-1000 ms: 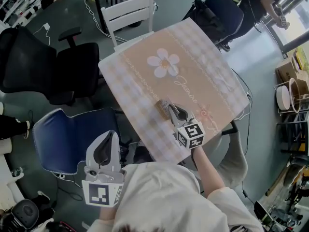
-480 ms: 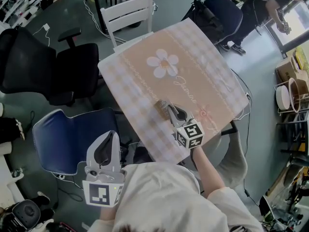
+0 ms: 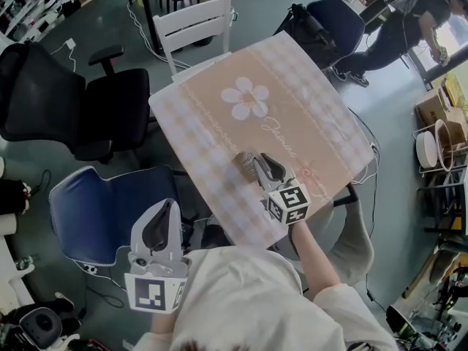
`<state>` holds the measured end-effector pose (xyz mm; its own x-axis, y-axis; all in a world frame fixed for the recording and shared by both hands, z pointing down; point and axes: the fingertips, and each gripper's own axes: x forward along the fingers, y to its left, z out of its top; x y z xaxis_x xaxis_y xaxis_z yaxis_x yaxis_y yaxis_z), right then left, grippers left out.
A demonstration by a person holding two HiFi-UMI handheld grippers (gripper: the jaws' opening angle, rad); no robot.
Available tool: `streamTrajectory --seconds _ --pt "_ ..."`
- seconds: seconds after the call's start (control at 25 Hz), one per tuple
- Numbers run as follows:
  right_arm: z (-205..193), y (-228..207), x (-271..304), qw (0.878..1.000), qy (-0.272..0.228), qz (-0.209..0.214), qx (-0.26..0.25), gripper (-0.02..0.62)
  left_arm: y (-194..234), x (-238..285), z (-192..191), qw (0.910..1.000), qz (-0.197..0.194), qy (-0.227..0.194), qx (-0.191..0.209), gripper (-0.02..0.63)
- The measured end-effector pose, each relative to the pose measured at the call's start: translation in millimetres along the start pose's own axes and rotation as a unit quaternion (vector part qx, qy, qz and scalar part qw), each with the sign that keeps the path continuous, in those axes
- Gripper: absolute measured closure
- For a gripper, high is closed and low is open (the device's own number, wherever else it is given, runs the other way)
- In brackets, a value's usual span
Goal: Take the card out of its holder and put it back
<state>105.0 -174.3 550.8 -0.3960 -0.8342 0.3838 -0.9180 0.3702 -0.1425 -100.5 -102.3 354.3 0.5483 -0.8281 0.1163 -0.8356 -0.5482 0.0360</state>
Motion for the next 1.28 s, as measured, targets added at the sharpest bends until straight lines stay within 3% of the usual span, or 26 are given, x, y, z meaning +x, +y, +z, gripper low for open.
streamTrajectory --seconds 0.4,0.8,1.0,1.28 --pt "68 -12 -51 0.995 -0.094 -0.045 -0.002 0.546 -5 -3 11 0.9997 -0.015 -0.019 0.002 0.607" --pt "147 8 -179 0.97 -0.221 -0.096 0.022 0.592 -29 2 28 0.9961 -0.071 -0.049 0.02 0.606" --pt "149 35 -229 0.961 -0.247 -0.116 0.045 0.592 -43 -1 29 0.9939 -0.095 -0.053 0.018 0.607" --pt "115 70 -257 0.963 -0.225 -0.142 0.049 0.592 -45 -18 25 0.9935 -0.099 -0.053 0.017 0.607"
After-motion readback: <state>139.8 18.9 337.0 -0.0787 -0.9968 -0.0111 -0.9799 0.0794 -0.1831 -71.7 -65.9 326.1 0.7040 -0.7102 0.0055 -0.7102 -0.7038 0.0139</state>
